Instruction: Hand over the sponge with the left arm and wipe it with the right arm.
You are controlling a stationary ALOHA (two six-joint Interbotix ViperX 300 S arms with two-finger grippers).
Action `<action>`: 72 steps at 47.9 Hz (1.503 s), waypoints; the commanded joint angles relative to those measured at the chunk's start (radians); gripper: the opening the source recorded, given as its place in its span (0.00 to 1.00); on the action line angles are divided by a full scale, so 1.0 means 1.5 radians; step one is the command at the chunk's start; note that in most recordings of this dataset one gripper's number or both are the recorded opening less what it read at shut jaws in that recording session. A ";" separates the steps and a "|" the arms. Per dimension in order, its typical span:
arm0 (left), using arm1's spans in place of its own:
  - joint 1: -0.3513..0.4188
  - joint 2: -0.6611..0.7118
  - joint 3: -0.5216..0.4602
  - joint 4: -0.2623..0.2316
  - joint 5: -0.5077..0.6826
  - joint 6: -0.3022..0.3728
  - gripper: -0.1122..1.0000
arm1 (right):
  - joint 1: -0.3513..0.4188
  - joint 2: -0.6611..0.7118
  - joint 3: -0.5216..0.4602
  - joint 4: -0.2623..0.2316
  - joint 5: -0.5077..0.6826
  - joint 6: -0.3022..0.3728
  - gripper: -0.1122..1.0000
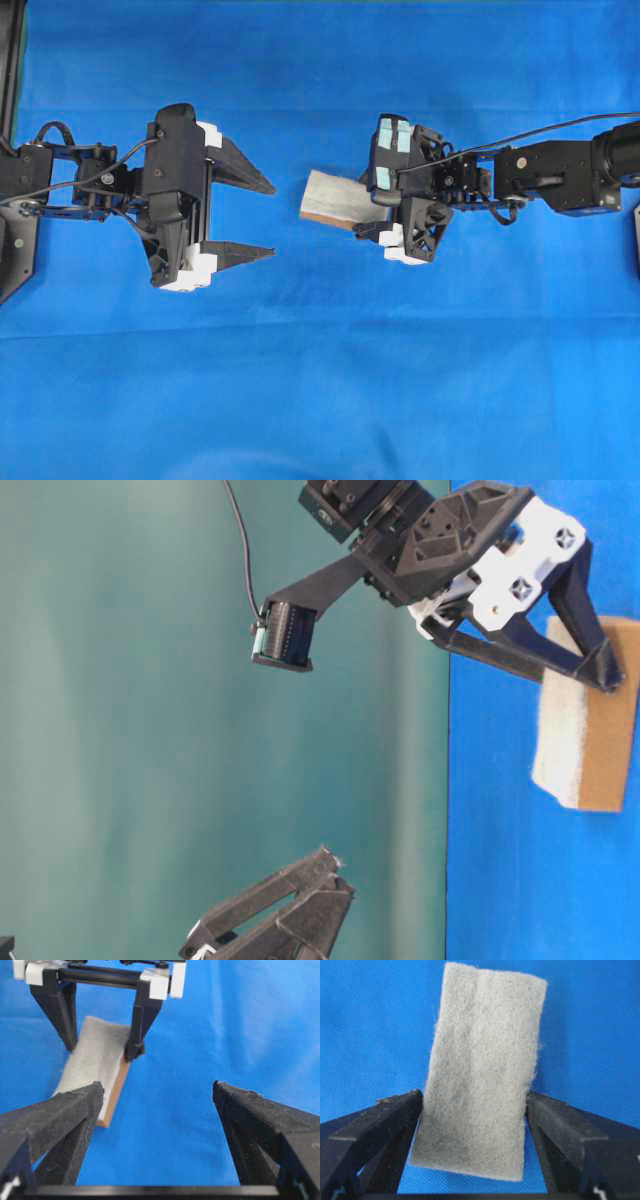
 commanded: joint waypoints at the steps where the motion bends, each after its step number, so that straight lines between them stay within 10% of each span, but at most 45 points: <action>1: -0.001 -0.003 -0.009 0.001 -0.005 0.000 0.89 | 0.006 -0.024 -0.016 0.000 0.006 0.001 0.77; 72: 0.000 -0.094 0.017 0.000 0.050 -0.012 0.89 | 0.054 -0.373 0.027 -0.004 0.146 0.005 0.77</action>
